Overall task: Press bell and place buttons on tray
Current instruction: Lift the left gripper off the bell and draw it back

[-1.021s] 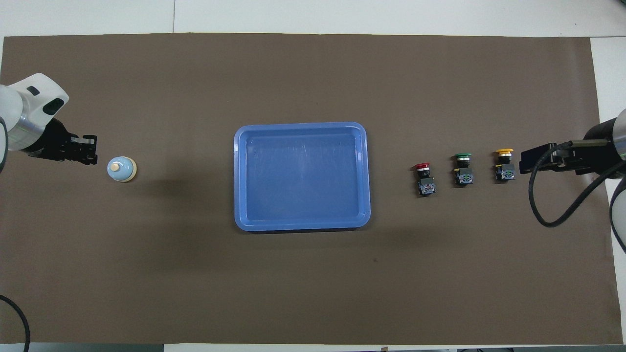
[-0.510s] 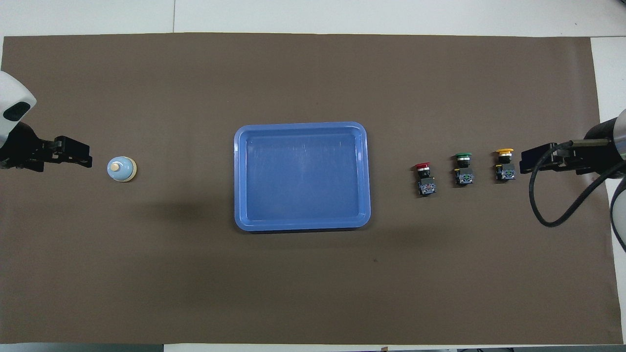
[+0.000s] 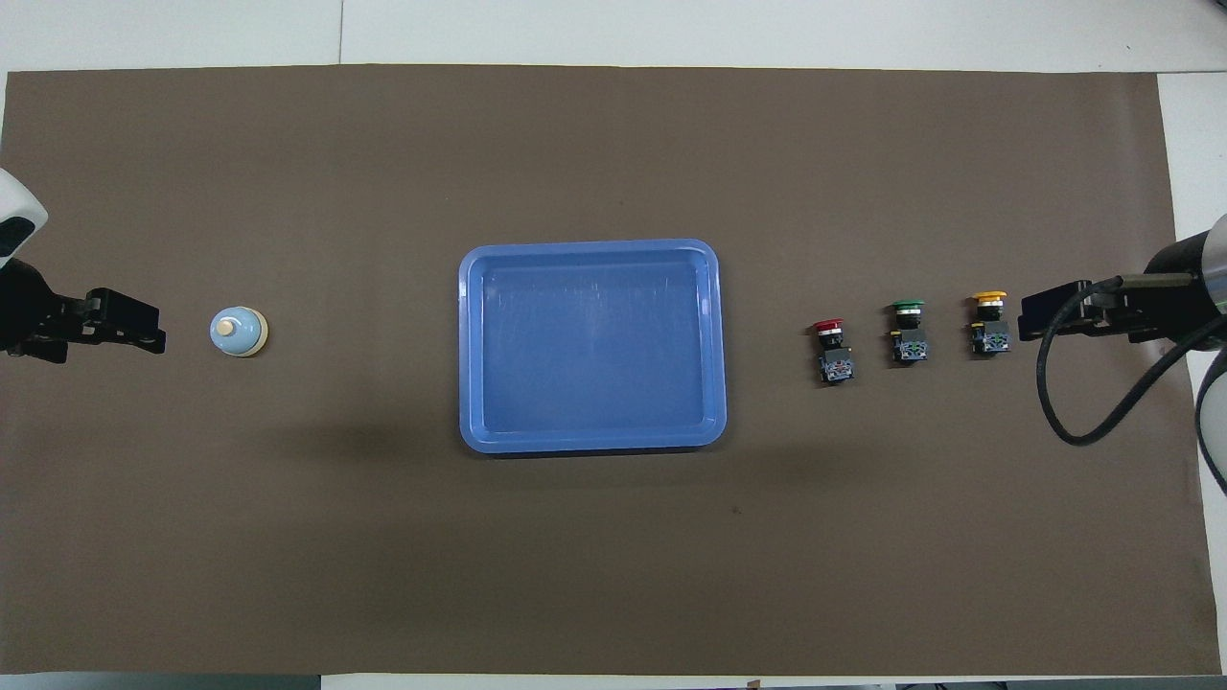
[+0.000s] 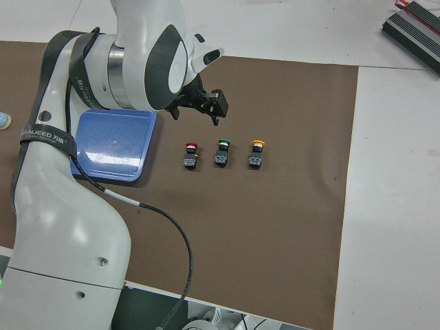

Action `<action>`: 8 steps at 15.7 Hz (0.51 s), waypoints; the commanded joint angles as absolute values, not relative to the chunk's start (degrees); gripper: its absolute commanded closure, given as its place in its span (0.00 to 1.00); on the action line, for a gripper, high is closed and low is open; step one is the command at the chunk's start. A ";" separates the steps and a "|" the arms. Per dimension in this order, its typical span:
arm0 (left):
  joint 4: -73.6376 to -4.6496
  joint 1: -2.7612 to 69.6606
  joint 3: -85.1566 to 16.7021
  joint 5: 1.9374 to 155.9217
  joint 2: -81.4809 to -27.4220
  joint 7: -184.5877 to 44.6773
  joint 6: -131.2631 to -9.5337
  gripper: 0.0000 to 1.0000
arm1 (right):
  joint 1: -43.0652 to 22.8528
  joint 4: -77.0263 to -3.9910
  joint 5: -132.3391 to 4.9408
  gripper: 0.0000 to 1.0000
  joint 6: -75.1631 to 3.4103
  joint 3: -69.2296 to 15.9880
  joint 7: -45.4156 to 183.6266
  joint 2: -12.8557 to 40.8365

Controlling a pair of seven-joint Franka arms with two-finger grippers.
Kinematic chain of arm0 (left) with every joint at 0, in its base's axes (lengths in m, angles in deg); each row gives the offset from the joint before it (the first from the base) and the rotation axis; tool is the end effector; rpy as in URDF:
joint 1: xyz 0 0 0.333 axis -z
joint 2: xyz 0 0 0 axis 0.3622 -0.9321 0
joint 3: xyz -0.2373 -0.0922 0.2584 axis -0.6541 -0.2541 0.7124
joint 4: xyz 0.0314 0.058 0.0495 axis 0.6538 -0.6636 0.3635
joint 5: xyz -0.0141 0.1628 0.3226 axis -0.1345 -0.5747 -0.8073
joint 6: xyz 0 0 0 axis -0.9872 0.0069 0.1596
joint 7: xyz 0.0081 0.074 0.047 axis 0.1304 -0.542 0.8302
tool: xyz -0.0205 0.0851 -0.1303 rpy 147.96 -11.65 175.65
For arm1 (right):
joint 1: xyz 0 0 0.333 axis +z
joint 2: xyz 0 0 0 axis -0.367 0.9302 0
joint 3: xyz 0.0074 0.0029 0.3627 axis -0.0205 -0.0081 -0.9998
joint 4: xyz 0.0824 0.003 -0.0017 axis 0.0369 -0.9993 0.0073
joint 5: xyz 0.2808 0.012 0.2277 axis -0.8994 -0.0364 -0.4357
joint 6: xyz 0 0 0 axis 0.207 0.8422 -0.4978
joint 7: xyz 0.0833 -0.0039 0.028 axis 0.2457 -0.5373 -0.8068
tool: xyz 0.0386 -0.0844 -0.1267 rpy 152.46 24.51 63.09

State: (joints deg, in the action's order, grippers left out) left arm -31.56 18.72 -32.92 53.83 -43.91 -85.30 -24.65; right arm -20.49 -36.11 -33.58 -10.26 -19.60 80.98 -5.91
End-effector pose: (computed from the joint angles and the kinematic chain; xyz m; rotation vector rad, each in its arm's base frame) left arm 0.5037 0.0065 0.5426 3.1303 0.0248 -0.2301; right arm 0.4903 0.0117 0.5951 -3.1342 0.0709 0.0774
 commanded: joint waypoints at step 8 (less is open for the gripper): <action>-33.31 18.95 -32.69 54.58 -42.71 -84.96 -24.13 0.00 | -23.20 -35.37 -32.49 0.00 -9.07 -20.21 80.09 -5.75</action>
State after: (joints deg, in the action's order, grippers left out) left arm -32.41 18.72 -32.91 53.90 -43.60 -85.28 -24.62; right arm -22.05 -36.11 -33.57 -10.26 -19.51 80.98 -5.91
